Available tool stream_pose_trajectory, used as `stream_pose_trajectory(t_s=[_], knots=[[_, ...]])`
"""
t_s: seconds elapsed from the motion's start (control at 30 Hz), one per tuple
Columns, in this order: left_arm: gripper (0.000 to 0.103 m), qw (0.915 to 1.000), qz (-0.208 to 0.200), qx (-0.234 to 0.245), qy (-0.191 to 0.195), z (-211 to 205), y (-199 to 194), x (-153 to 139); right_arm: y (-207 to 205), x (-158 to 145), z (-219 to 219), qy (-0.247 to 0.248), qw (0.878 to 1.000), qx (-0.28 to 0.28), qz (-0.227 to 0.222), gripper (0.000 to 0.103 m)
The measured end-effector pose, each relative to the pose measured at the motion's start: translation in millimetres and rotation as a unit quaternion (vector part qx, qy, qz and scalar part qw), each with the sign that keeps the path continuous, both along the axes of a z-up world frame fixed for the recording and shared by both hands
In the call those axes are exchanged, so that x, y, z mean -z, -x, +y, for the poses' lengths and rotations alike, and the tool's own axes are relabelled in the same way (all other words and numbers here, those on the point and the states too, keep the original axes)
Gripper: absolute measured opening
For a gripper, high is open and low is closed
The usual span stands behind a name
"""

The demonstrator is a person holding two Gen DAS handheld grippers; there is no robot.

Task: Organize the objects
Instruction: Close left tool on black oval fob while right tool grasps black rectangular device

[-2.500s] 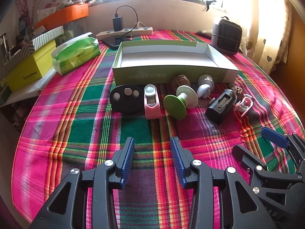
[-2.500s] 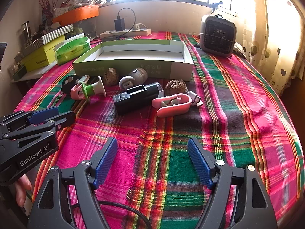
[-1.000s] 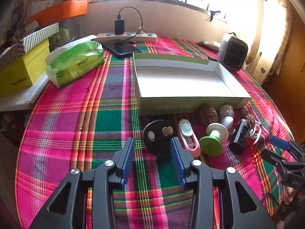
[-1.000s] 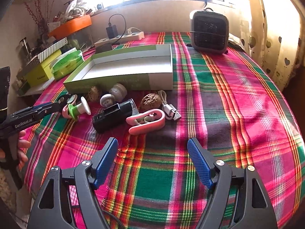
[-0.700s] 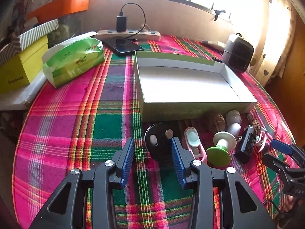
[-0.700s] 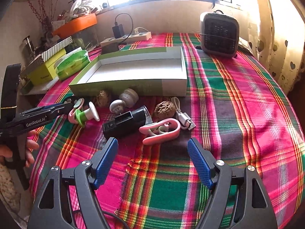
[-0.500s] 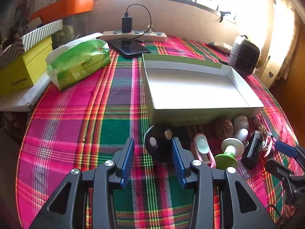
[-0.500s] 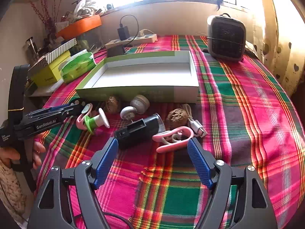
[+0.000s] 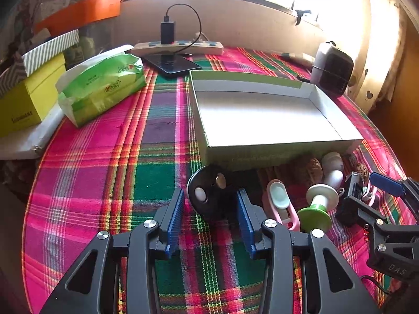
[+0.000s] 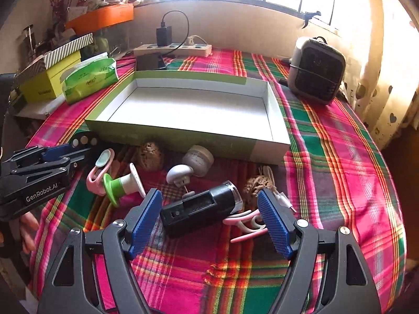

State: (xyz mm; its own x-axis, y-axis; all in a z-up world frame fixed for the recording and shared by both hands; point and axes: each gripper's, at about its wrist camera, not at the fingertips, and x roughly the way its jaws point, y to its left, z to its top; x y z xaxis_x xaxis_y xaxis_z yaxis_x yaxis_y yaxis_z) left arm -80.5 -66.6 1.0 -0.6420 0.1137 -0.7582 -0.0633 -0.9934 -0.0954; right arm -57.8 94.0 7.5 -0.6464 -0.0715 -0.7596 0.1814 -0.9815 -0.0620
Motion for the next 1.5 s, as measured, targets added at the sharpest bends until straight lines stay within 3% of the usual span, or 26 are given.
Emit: stream_pose_trajectory(t_s=[0.33,0.47,0.6,0.8,1.0,1.13,1.43,1.5], knots=[[0.038,1.0,-0.001,0.004,0.004,1,1,0,-19,8,20,-0.026,0.999,0.023,-0.017,0.076],[0.038,1.0,-0.001,0.004,0.005,1,1,0,-24,8,31,-0.011,0.999,0.033,-0.019,0.076],[0.038,1.0,-0.001,0.003,0.004,1,2,0,-30,3,26,0.016,1.0,0.004,0.003,0.076],[0.038,1.0,-0.001,0.003,0.007,2,2,0,-22,2,21,0.046,0.999,-0.024,0.005,0.061],[0.038,1.0,-0.001,0.003,0.006,1,2,0,-13,1,16,0.04,0.998,-0.044,0.006,0.06],[0.038,1.0,-0.001,0.004,0.005,2,2,0,-7,5,16,0.055,0.997,-0.052,-0.007,0.048],[0.038,1.0,-0.001,0.003,0.009,2,5,0,-2,13,13,0.054,0.996,-0.061,-0.025,0.047],[0.038,1.0,-0.001,0.001,0.007,1,5,-1,-2,13,13,0.052,0.997,-0.061,-0.024,0.042]])
